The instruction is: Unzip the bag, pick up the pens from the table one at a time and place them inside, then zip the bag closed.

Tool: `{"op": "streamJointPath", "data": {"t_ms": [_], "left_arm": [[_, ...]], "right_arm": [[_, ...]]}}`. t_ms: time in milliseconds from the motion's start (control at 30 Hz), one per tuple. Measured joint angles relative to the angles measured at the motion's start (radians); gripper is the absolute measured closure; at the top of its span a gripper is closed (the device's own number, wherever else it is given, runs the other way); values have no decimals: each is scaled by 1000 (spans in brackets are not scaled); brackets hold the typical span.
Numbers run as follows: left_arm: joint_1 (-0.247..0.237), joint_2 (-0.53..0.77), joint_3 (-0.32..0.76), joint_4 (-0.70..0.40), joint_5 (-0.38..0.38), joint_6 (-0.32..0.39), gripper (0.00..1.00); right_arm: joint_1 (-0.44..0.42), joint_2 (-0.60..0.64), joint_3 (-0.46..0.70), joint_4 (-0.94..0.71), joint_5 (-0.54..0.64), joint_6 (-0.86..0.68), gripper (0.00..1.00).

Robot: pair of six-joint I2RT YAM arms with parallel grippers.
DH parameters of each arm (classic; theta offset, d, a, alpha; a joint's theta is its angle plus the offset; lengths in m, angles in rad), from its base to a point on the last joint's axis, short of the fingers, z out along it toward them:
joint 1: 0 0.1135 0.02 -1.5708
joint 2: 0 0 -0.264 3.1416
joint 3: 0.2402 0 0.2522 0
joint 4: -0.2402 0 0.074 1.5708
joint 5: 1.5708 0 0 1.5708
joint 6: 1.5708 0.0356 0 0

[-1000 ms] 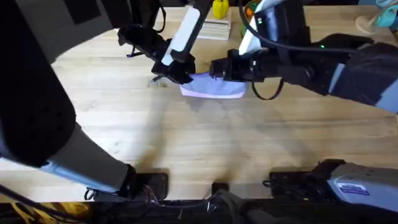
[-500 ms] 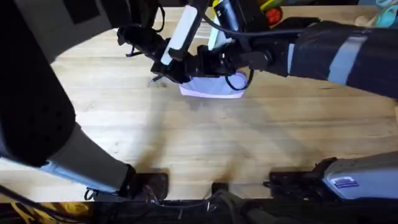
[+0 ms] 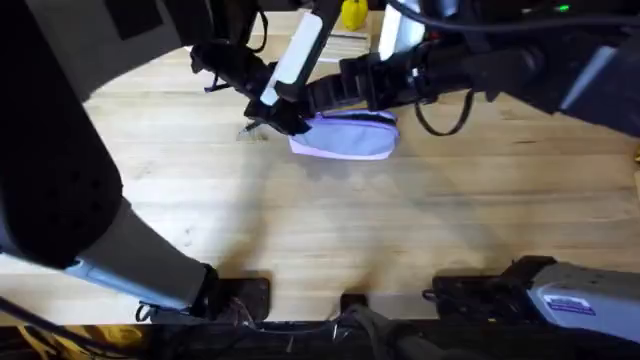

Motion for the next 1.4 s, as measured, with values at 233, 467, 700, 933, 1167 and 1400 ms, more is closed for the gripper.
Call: {"op": "streamJointPath", "data": {"t_ms": [233, 467, 700, 933, 1167, 1400], "left_arm": [[0, 0, 0, 0, 0, 0, 959], [0, 0, 0, 0, 2, 3, 853], [0, 0, 0, 0, 1, -3, 13], [4, 0, 11, -45, -11, -3, 7], [120, -34, 99, -202, -4, -3, 9], [276, -73, 216, -335, 22, -30, 7]], "right_arm": [[-105, -211, 2, -139, 112, -78, 4], [-224, -363, 3, -148, 158, -106, 5], [-250, -372, 8, -164, 160, -118, 5], [-250, -318, 8, -190, 39, -209, 5], [-247, -238, 48, -275, -63, -307, 4], [-186, -84, 244, -450, -63, -482, 5]]}}
